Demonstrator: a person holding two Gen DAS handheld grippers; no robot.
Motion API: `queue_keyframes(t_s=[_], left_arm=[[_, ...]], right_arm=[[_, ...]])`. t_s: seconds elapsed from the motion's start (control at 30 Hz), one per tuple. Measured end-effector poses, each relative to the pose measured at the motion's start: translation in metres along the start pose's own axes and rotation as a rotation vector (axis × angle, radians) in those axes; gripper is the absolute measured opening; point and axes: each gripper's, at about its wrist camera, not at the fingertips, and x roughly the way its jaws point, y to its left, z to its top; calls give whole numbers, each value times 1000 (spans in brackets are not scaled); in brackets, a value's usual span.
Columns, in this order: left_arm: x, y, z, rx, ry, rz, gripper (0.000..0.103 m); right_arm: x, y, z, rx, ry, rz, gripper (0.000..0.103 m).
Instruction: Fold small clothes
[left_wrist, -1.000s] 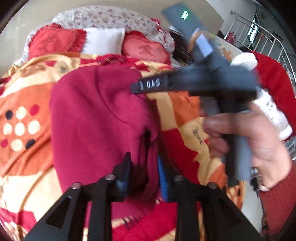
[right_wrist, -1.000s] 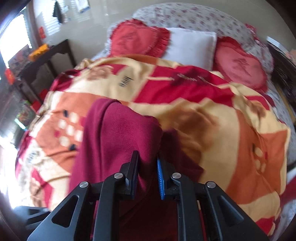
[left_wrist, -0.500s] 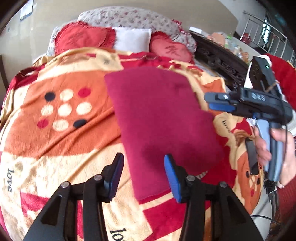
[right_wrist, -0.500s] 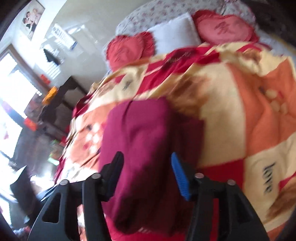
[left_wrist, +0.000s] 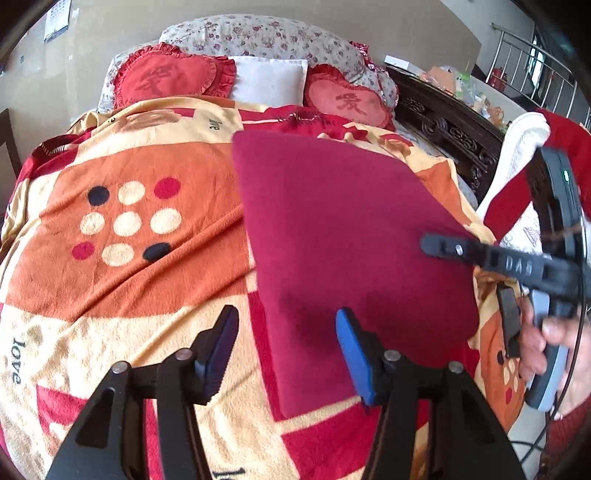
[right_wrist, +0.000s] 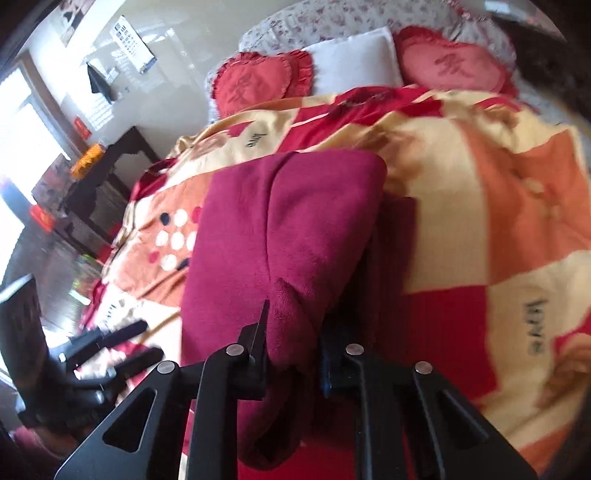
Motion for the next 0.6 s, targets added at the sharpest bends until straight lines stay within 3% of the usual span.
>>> queue_keyframes(t_s=[0.1, 0.2, 0.27, 0.47, 0.6], left_arm=[[18, -6, 0, 3, 30, 4, 59], [35, -7, -2, 9, 68, 33, 59], [40, -7, -3, 4, 76, 29, 59], [51, -12, -5, 25, 73, 32, 59], [54, -12, -3, 19, 79, 31, 60]], right_arm=[[19, -13, -10, 12, 49, -75, 0], [28, -23, -10, 68, 62, -61, 6], [15, -27, -7, 108, 29, -30, 16], [-25, -6, 17, 58, -172, -88, 18], [8, 13, 45, -3, -135, -36, 18]])
